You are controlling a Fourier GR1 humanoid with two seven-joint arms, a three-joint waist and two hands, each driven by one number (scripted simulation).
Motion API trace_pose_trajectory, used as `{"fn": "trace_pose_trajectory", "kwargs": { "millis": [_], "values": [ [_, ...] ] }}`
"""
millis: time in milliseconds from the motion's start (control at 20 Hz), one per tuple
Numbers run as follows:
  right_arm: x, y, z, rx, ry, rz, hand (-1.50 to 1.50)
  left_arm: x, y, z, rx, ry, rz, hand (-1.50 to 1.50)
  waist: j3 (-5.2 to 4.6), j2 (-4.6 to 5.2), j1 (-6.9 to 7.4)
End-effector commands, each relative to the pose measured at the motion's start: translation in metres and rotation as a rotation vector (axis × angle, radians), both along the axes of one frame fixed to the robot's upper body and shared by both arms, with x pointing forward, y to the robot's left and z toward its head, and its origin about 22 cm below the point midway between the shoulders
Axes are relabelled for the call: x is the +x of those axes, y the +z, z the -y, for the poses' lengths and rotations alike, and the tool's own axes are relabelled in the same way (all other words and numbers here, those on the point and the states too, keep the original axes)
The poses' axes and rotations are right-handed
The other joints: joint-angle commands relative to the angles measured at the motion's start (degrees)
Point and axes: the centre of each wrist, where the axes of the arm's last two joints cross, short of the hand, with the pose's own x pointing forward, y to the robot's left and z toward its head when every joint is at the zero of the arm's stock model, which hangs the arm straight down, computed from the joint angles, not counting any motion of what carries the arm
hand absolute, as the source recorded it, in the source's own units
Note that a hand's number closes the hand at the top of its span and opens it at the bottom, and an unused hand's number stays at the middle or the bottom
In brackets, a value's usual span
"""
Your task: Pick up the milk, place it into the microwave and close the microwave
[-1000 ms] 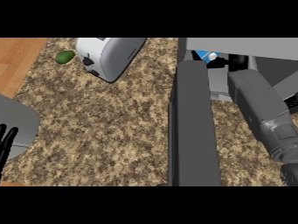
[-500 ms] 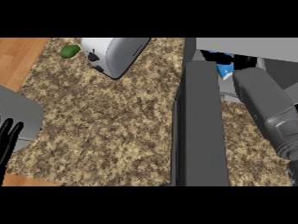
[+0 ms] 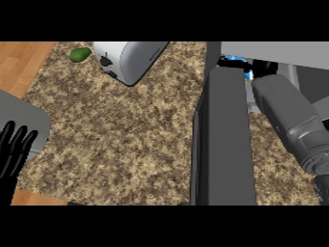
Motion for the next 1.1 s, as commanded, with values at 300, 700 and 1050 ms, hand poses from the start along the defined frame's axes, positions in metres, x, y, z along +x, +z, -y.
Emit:
{"fn": "trace_pose_trajectory", "kwargs": {
  "millis": [300,700,1050],
  "values": [
    [0.002,0.004,-0.011,0.151,0.126,-0.049,-1.50,0.011,0.003,0.011,0.015,-0.025,0.002,-1.50,0.05,-0.53,-1.27],
    [-0.009,-0.020,0.005,0.143,0.102,-0.068,-1.50,0.009,-0.001,0.028,0.020,-0.031,0.009,-1.50,0.05,-0.74,-1.34],
    [-0.011,-0.019,0.028,0.161,0.129,-0.069,-1.50,0.007,-0.005,0.038,0.002,-0.064,-0.010,-1.50,0.03,-1.12,-1.93]
  ]
}}
